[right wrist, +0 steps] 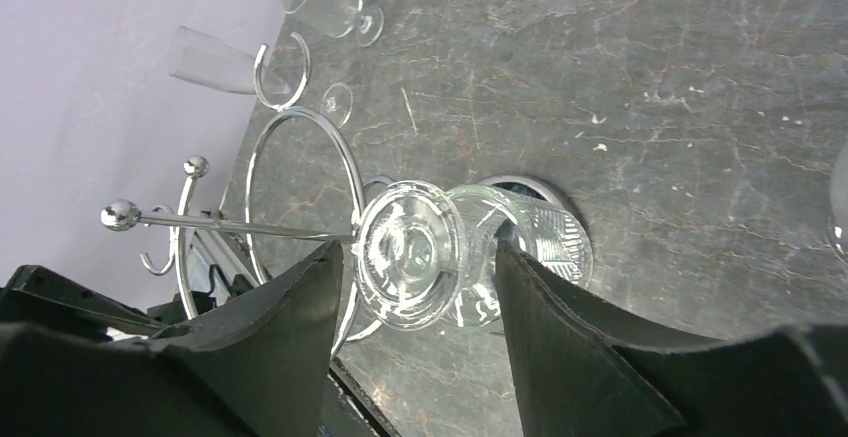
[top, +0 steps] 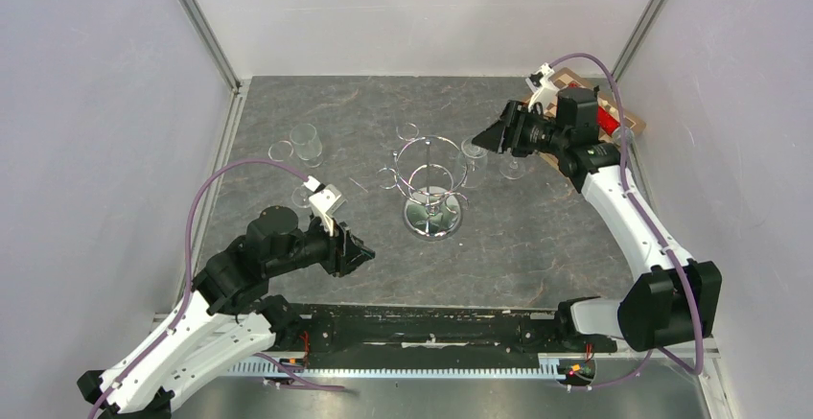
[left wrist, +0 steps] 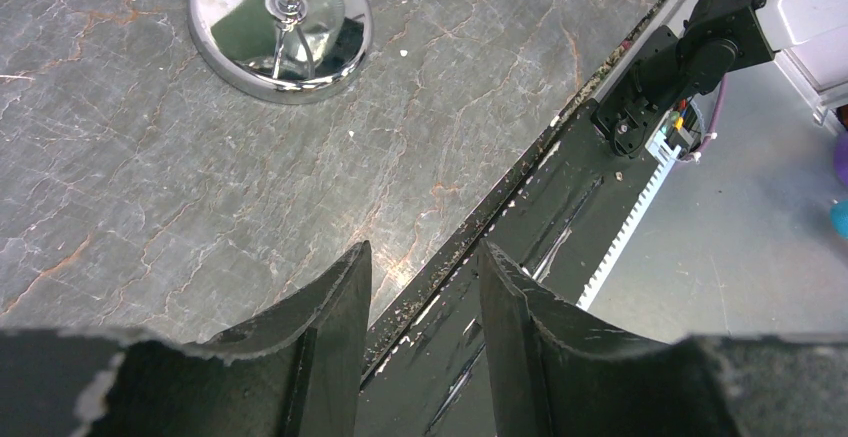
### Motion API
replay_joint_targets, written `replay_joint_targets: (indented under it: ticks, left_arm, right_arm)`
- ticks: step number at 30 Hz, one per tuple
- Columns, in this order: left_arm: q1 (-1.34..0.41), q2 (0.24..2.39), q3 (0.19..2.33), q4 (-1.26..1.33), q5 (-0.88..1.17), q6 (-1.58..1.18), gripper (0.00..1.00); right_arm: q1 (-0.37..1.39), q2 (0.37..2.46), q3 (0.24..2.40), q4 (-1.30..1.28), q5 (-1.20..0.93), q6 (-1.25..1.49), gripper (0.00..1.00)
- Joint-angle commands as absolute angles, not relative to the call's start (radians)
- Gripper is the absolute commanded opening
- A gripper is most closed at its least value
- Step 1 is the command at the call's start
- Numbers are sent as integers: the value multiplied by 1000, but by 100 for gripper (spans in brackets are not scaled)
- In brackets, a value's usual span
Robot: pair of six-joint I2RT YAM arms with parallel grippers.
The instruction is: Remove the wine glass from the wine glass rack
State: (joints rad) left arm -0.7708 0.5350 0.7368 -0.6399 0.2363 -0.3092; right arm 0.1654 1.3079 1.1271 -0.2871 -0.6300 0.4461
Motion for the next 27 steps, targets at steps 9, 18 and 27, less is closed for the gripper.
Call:
replay_joint_targets:
  ticks: [9, 18, 27]
  left_arm:
    - [-773, 537, 735, -606, 222, -339, 50]
    - [-772, 539, 735, -606, 223, -341, 50]
    - [-772, 540, 733, -606, 223, -342, 50]
  right_arm:
    - [162, 1272, 1096, -132, -733, 519, 55]
    - [162, 1249, 1071, -65, -772, 569, 47]
    - [173, 1236, 1037, -15, -799, 622, 42]
